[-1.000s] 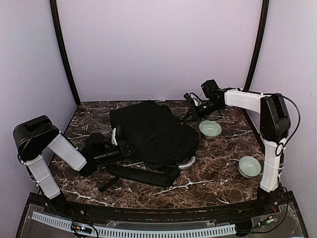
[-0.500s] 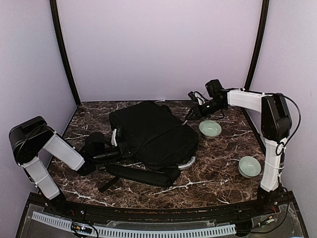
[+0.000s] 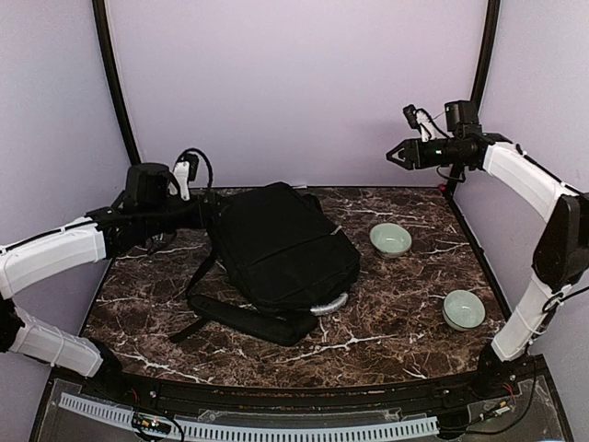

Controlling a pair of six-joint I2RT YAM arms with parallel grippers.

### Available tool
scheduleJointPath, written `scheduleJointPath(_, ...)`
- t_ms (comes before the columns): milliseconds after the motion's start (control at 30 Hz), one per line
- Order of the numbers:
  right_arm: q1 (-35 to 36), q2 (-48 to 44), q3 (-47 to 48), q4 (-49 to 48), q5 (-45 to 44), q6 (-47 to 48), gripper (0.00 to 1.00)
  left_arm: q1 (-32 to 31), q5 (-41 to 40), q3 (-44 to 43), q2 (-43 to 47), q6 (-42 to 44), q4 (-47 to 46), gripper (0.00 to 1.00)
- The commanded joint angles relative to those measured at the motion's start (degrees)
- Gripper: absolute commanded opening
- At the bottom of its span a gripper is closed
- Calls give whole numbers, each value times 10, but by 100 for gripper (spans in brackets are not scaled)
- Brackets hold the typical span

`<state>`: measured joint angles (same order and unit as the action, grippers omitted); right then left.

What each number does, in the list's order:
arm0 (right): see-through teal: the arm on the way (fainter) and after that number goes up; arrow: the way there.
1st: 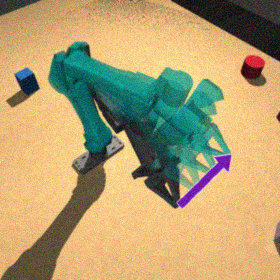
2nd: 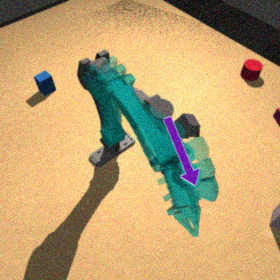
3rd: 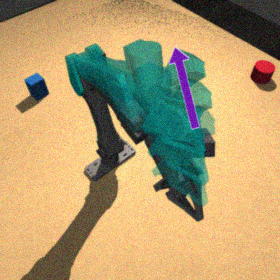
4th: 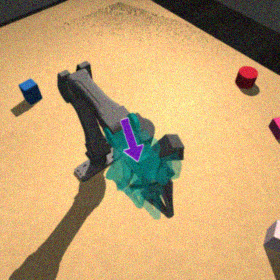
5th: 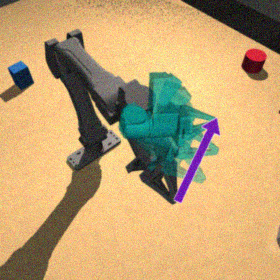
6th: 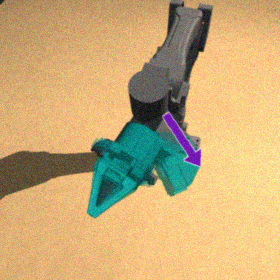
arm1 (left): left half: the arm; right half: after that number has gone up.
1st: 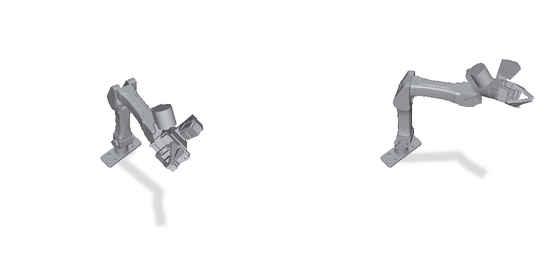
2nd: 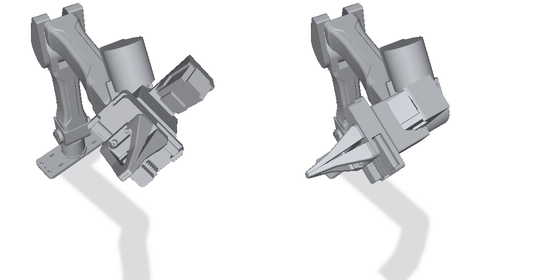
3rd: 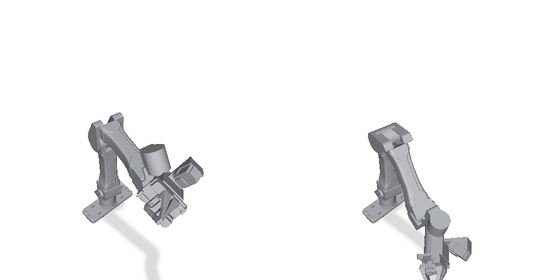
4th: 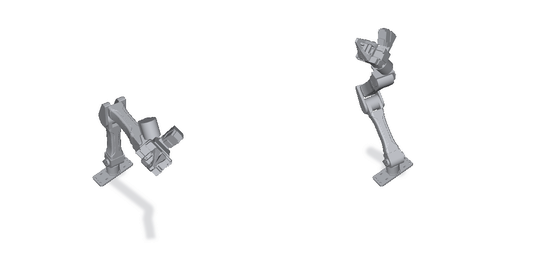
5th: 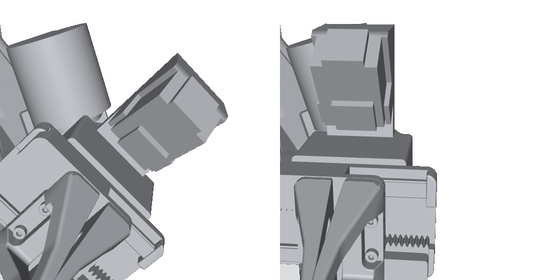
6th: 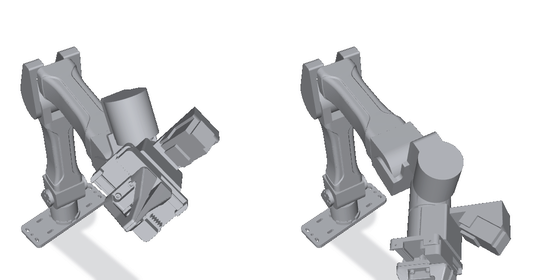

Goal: Pack the student bag
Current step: Reset both arms

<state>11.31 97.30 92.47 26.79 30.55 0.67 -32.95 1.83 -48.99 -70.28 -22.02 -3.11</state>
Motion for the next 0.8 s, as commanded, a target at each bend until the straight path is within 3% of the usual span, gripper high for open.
scheduleJointPath(0, -12, -47, 12, 2, -67, 88, 52, 27, -110, -144, -28, 142, 145, 89)
scheduleJointPath(100, -20, -87, 15, -23, -149, 109, 67, 35, -145, -266, -88, 170, 192, 90)
scheduleJointPath(200, -31, -130, -5, -68, -213, 84, 97, 38, -177, -350, -140, 168, 224, 91)
scheduleJointPath(333, -33, -192, -47, -118, -258, 49, 100, 38, -211, -374, -166, 171, 193, 94)
scheduleJointPath(600, -33, -245, -183, -155, -274, 7, 100, 38, -156, -196, -72, 196, 12, 99)
scheduleJointPath(767, -41, -242, -218, -163, -253, -13, 100, 38, -162, -161, -62, 197, 1, 99)
